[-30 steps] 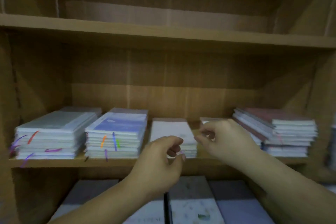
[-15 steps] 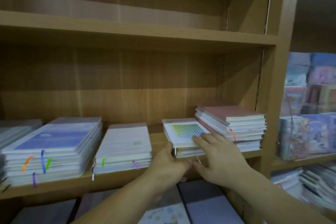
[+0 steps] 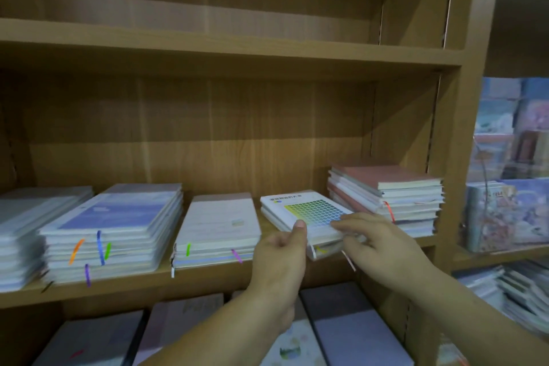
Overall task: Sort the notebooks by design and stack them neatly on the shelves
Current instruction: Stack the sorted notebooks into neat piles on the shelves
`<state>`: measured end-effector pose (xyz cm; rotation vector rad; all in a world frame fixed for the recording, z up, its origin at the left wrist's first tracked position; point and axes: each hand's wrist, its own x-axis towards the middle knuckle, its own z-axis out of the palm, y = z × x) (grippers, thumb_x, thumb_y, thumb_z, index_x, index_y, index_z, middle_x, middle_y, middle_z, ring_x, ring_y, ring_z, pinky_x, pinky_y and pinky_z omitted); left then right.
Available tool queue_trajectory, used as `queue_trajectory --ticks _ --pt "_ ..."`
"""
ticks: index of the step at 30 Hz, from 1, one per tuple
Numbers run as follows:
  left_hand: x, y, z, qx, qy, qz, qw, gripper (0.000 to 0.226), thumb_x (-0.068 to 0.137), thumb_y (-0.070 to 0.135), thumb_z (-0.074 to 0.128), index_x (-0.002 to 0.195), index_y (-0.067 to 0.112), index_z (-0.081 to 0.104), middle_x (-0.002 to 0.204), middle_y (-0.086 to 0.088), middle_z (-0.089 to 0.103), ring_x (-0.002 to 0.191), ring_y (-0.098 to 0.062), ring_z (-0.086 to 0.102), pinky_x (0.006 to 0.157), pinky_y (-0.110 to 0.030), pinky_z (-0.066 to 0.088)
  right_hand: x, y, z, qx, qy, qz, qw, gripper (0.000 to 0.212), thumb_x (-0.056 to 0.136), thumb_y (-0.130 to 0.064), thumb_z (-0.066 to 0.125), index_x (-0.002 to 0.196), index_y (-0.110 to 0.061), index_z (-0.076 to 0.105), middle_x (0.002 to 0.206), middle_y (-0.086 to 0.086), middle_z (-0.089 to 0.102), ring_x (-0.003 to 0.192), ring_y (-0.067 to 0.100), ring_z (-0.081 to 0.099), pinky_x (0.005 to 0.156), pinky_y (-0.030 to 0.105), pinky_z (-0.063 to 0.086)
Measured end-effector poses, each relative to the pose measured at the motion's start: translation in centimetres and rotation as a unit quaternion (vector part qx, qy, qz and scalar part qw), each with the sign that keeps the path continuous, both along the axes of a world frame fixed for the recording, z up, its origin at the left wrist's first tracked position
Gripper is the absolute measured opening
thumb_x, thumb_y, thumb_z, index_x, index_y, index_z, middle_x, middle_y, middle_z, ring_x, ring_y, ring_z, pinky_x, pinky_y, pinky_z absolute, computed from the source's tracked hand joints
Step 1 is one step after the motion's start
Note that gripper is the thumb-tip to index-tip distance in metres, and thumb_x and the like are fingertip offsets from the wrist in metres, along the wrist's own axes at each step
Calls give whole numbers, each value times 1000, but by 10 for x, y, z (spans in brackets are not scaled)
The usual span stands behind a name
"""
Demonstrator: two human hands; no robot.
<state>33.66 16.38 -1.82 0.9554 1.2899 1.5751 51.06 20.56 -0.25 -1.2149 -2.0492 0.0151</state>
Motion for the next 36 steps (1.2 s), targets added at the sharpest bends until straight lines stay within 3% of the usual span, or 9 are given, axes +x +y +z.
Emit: queue_trajectory --ticks 6,9,11,13,15,19,24,31,36 --pt "24 15 7 -37 -81 87 992 28 87 26 77 91 12 53 96 -18 71 84 -31 72 83 -48 62 -5 -8 5 -59 11 -6 998 36 92 -43 49 112 -30 77 118 -18 70 118 5 56 104 31 44" --pt "21 -2 8 -21 -73 72 994 25 86 12 75 88 12 50 86 -14 68 72 -27 69 66 -40 61 2 -15 17 -71 36 -15 997 49 89 -56 42 84 -18 72 83 -4 71 88 11 65 82 40 53" --pt "15 -20 7 -18 -82 42 996 26 83 8 76 84 11 50 75 -14 64 62 -26 64 55 -34 54 9 -12 19 -77 93 -30 992 31 92 -45 56 80 -22 72 76 -3 68 82 14 65 78 39 52" --pt "8 -35 3 -31 -92 11 995 29 78 12 81 88 11 54 77 -18 66 64 -27 63 61 -40 57 15 -10 16 -71 94 -55 992 22 88 -42 67 102 -27 76 98 -3 69 93 14 64 82 33 50" --pt "-3 -42 2 -52 -113 -37 992 34 74 15 84 98 6 62 90 -21 75 73 -31 69 76 -50 61 19 -7 10 -154 124 -75 977 46 87 -45 71 127 -22 67 120 3 63 106 19 61 86 30 46" --pt "-14 -45 7 -81 -113 -114 984 31 85 17 78 114 8 71 100 -16 78 88 -34 73 81 -44 60 18 -8 11 -357 305 1 883 50 88 -31 78 134 -23 59 128 4 62 108 27 65 88 44 59" --pt "-19 -50 5 -35 23 -100 994 18 90 5 73 108 7 70 98 -8 79 76 -20 74 58 -26 55 23 -12 13 -399 243 30 884 55 81 -21 81 131 -28 58 124 -4 65 110 23 66 87 41 58" --pt "-40 -47 31 136 305 -95 938 55 93 1 66 136 31 49 119 19 70 109 7 64 97 -16 51 2 -26 28 -254 233 98 934 61 85 5 69 129 -35 58 112 -10 74 104 7 69 93 36 56" --pt "-44 -18 52 120 433 -30 893 81 96 13 64 156 34 14 137 14 58 122 -10 58 100 -22 45 -21 -8 46 -158 220 75 960 83 87 2 71 145 -45 35 123 -18 62 116 4 58 98 36 52"
